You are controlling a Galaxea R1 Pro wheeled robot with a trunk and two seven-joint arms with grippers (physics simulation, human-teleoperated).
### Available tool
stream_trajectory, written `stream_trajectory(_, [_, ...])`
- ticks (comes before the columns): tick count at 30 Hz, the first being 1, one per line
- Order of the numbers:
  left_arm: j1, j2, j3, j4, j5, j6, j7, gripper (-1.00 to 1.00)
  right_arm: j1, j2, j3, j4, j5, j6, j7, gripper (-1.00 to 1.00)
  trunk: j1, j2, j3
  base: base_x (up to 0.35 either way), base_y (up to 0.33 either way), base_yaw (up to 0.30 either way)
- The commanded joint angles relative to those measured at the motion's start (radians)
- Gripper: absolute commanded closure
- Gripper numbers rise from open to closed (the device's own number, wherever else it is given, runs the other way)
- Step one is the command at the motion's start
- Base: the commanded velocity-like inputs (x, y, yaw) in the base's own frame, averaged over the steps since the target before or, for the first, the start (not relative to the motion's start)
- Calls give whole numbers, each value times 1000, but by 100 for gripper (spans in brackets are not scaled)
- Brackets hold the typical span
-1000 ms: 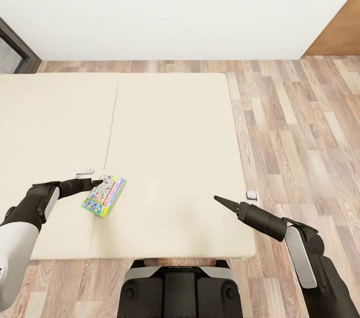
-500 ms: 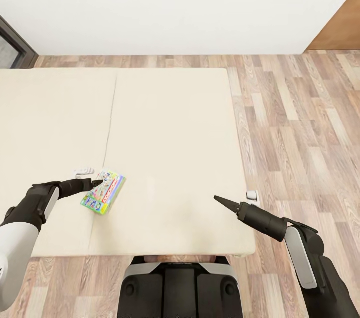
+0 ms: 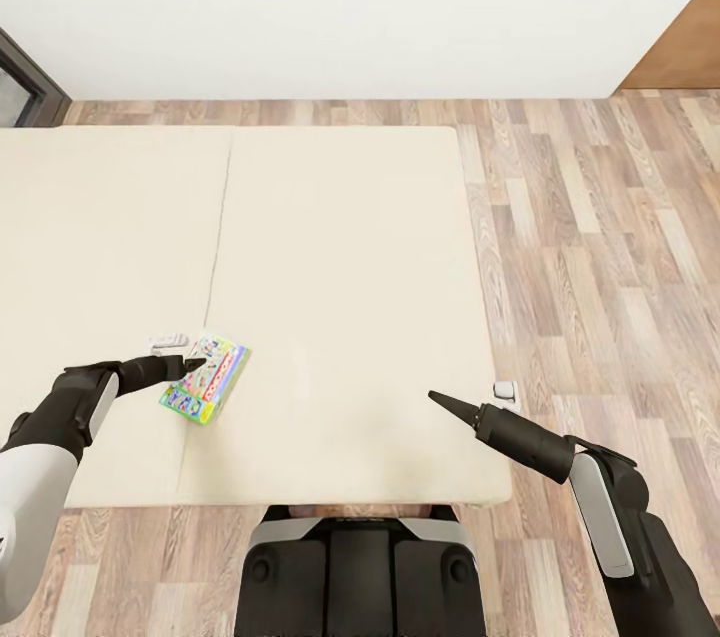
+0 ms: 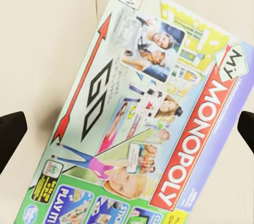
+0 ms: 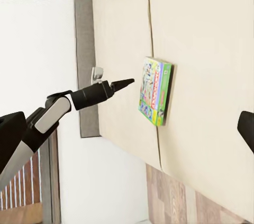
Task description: Put all the toys in the child's room - the three board games (two on the bed and one on the table), the two jigsaw puzzles on the table, and the tennis ball on the table - inside the toy box on the table in the child's room.
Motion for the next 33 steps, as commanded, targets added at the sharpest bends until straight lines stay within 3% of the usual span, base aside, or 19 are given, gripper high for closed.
stream_trajectory(1, [0, -1, 5, -4, -9, 5, -8, -100, 0, 0, -1, 0, -1, 5, 2, -100, 0, -2, -3, 0, 0, 0])
stream_trajectory(33, [-1, -19, 5, -52, -10, 4, 28, -100, 0, 0, -1, 0, -1, 4, 2, -100, 0, -2, -56, 0, 0, 0])
